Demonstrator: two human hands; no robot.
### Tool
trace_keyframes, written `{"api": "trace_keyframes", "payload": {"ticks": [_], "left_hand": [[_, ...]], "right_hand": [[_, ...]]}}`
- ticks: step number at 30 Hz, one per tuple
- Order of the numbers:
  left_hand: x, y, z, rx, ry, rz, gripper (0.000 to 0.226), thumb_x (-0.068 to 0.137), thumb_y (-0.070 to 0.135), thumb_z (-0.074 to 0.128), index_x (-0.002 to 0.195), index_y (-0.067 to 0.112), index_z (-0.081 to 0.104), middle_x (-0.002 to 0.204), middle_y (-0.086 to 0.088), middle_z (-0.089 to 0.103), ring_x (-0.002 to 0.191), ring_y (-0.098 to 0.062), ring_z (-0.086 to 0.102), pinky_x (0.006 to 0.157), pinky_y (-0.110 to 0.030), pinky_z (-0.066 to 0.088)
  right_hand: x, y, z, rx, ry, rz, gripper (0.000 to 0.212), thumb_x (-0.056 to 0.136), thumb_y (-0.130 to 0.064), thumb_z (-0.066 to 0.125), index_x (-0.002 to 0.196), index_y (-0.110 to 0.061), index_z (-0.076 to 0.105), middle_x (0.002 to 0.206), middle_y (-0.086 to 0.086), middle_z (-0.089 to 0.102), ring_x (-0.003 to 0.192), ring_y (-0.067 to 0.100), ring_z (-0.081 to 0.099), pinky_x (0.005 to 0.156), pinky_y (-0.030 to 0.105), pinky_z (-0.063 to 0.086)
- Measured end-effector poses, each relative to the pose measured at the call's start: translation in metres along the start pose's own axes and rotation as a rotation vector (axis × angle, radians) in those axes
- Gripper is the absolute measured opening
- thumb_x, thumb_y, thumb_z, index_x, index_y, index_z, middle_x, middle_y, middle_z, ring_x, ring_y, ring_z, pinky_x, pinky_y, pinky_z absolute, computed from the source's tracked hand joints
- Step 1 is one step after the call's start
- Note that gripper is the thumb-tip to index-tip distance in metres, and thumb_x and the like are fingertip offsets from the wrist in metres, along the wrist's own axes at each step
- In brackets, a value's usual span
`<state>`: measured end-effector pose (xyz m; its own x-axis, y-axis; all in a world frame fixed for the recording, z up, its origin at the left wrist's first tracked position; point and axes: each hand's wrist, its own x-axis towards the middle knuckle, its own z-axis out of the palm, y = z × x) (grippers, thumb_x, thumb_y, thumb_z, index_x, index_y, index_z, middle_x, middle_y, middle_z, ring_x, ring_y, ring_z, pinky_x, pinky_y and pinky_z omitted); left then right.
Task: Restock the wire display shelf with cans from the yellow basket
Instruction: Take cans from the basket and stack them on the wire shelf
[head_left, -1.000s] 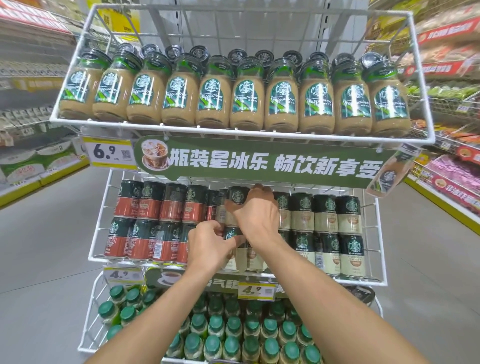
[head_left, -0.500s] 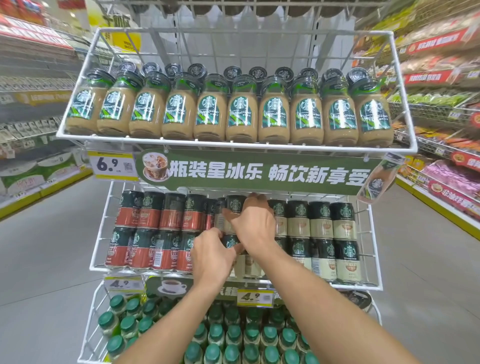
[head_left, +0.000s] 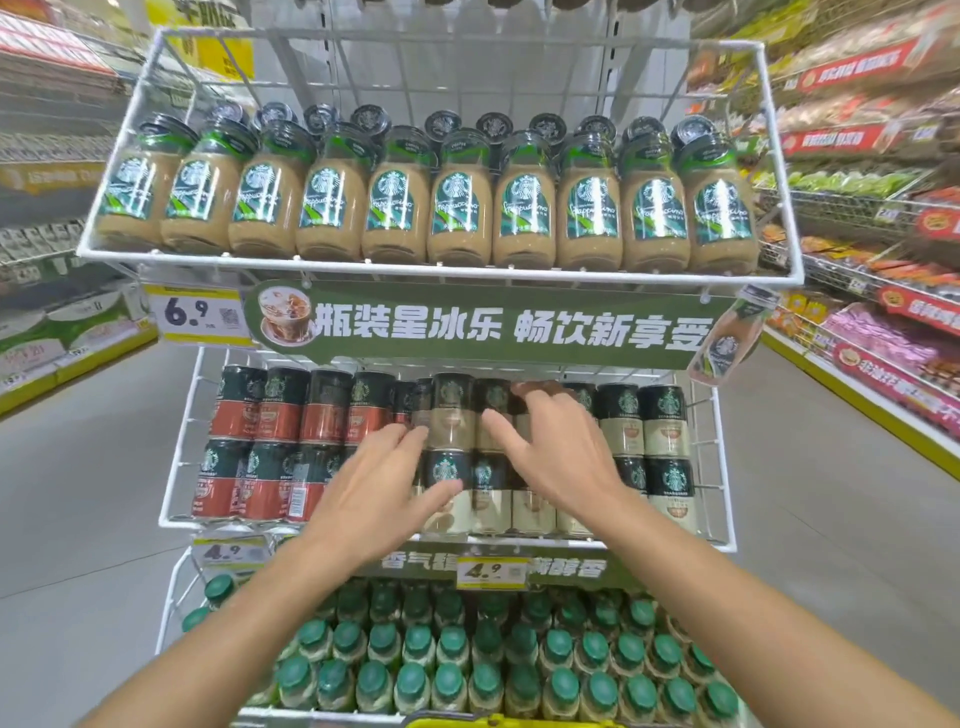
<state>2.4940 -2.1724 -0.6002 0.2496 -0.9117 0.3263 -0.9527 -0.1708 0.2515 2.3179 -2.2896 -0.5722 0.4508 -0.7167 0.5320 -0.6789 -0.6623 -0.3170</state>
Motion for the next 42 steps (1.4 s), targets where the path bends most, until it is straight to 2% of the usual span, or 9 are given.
{"api": "trace_keyframes", "payload": {"ticks": [4,8,14,19,23,27,32,36,42], "left_hand": [[0.009,0.014,-0.005,0.036,0.023,0.131,0.076,0.094,0.066,0.051,0.153,0.019,0.043,0.149,-0.001,0.051,0.14,-0.019,0.045,0.112,-0.037,0.043],[0.033,0.054,-0.003,-0.052,0.069,0.234,0.062,0.095,0.056,0.055,0.144,0.019,0.054,0.138,0.002,0.061,0.129,-0.017,0.055,0.107,-0.036,0.047],[0.096,0.113,0.015,-0.145,-0.063,0.156,0.042,0.099,0.04,0.059,0.134,0.016,0.062,0.095,-0.004,0.074,0.082,-0.018,0.069,0.083,-0.038,0.059],[0.148,0.122,0.026,-0.031,-0.253,-0.005,0.05,0.108,0.04,0.044,0.156,0.031,0.037,0.154,-0.006,0.051,0.116,-0.024,0.066,0.107,-0.036,0.048],[0.163,0.116,0.036,-0.01,-0.273,0.009,0.035,0.108,0.033,0.046,0.141,0.023,0.051,0.136,-0.005,0.061,0.099,-0.02,0.063,0.083,-0.029,0.051],[0.169,0.11,0.038,-0.056,-0.273,0.001,0.025,0.105,0.03,0.053,0.129,0.025,0.058,0.112,0.003,0.064,0.068,-0.009,0.06,0.046,-0.012,0.045],[0.171,0.111,0.039,-0.063,-0.238,-0.008,0.031,0.102,0.027,0.059,0.132,0.022,0.062,0.131,-0.002,0.067,0.108,-0.023,0.065,0.091,-0.028,0.054],[0.17,0.107,0.043,-0.108,-0.205,-0.02,0.03,0.1,0.029,0.063,0.13,0.023,0.064,0.128,-0.001,0.069,0.101,-0.02,0.066,0.086,-0.025,0.052],[0.173,0.099,0.043,-0.145,-0.222,-0.002,0.03,0.099,0.034,0.064,0.129,0.028,0.064,0.131,0.004,0.066,0.1,-0.017,0.061,0.078,-0.02,0.049]], "right_hand": [[-0.021,0.053,-0.024,-0.101,-0.054,-0.024,0.059,0.099,-0.065,0.044,0.113,-0.011,0.064,0.097,0.004,0.061,0.092,0.025,0.059,0.069,0.037,0.046],[-0.02,0.109,-0.053,-0.051,0.008,0.131,0.04,0.095,-0.053,0.049,0.076,-0.019,0.057,0.076,-0.006,0.052,0.068,0.022,0.054,0.063,0.035,0.045],[-0.012,0.166,-0.066,-0.06,0.015,0.292,0.037,0.097,-0.046,0.064,0.111,-0.012,0.066,0.106,0.01,0.067,0.099,0.03,0.065,0.083,0.042,0.055],[0.012,0.179,-0.058,0.071,-0.034,0.311,0.041,0.096,-0.033,0.07,0.13,-0.014,0.06,0.119,0.01,0.065,0.101,0.027,0.064,0.092,0.046,0.056],[0.03,0.191,-0.054,0.16,-0.124,0.297,0.015,0.097,-0.019,0.068,0.11,-0.019,0.061,0.103,0.008,0.068,0.084,0.021,0.072,0.081,0.053,0.061],[0.037,0.201,-0.052,0.105,-0.147,0.239,0.023,0.097,-0.014,0.067,0.091,-0.034,0.057,0.08,-0.017,0.064,0.076,0.011,0.067,0.071,0.032,0.06],[0.038,0.205,-0.045,0.212,-0.099,0.273,0.027,0.095,-0.001,0.065,0.101,-0.026,0.06,0.082,-0.023,0.059,0.061,-0.009,0.066,0.05,0.011,0.05],[0.036,0.204,-0.042,0.296,-0.071,0.279,0.032,0.096,0.002,0.064,0.101,-0.028,0.056,0.087,-0.023,0.056,0.064,-0.027,0.058,0.045,0.006,0.045],[0.037,0.205,-0.042,0.224,-0.083,0.217,0.022,0.096,-0.012,0.071,0.108,-0.025,0.059,0.087,-0.02,0.06,0.073,0.0,0.062,0.069,0.027,0.058]]}}
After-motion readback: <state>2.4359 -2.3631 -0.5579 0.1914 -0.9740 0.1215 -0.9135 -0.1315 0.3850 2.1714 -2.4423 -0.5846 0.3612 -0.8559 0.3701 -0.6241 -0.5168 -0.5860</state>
